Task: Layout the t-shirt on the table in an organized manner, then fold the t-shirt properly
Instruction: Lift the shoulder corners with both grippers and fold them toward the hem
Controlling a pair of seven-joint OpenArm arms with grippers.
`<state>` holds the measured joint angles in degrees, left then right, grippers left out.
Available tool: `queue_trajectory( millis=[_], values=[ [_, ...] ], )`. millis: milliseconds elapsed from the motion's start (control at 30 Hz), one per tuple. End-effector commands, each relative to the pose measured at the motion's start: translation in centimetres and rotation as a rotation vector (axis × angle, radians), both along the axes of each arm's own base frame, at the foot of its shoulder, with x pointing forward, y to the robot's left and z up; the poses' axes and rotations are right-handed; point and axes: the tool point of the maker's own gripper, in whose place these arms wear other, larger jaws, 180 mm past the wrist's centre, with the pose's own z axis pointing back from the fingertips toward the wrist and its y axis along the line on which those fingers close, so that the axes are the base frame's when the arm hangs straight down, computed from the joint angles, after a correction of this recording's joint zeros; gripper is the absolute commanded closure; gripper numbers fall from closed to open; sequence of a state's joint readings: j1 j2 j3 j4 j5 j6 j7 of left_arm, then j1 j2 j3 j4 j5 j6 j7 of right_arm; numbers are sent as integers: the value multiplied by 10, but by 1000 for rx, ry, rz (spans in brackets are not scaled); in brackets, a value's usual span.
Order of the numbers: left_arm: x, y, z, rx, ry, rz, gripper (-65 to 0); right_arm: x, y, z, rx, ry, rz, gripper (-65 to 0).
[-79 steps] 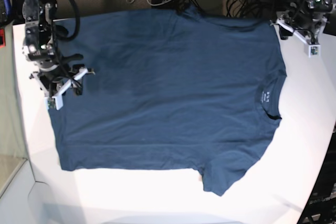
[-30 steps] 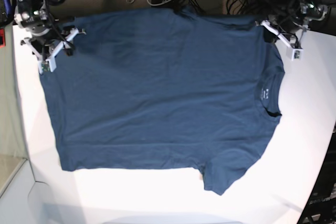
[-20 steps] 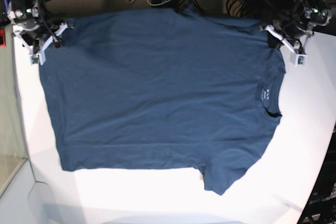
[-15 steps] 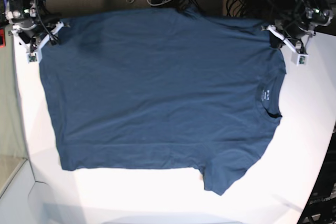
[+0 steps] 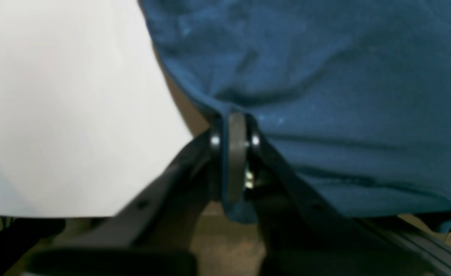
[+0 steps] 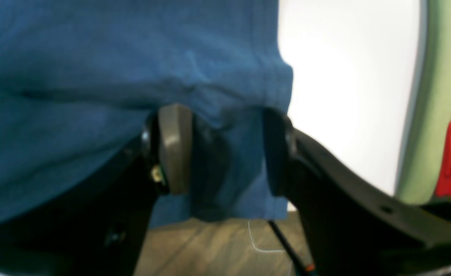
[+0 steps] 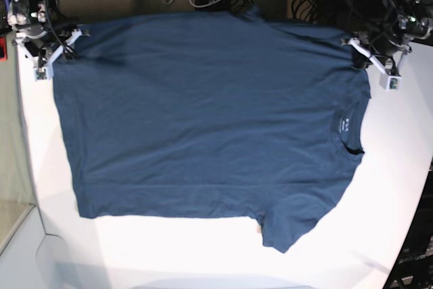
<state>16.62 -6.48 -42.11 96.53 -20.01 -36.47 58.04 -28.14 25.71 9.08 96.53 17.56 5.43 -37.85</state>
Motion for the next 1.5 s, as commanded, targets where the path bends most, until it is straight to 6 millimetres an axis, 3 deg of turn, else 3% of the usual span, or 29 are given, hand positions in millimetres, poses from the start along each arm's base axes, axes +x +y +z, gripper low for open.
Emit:
queue_trajectory(
  millis=[0, 167, 233, 400, 633, 700, 900, 1000, 1167, 1467],
  values=[
    [7, 3, 11, 13, -45, -11, -3, -12, 3, -7, 6, 66, 43, -271],
    [11, 1, 20, 25, -67, -23, -3, -13, 17, -8, 42, 80, 121, -52],
    [15, -1, 29, 40, -92, -33, -3, -11, 18, -6, 41, 71, 123, 0],
    [27, -3, 59, 96, -172, -62, -3, 6, 30, 18, 36, -6, 163, 0],
    [36, -6, 88, 152, -247, -91, -3, 39, 46, 77, 22, -201, 191, 0],
    [40, -7, 92, 155, -262, -92, -3, 44, 42, 92, 8, -247, 175, 0],
    [46, -5, 98, 163, -280, -92, -3, 56, 34, 109, -18, -295, 197, 0],
    [56, 0, 114, 183, -332, -75, -3, 66, 28, 121, -29, -340, 206, 0],
    [87, 6, 148, 196, -453, -46, -3, 94, 32, 148, -45, -435, 261, 0],
    [150, -1, 240, 197, -742, -33, -3, 163, 41, 233, -50, -730, 256, 0]
  ],
)
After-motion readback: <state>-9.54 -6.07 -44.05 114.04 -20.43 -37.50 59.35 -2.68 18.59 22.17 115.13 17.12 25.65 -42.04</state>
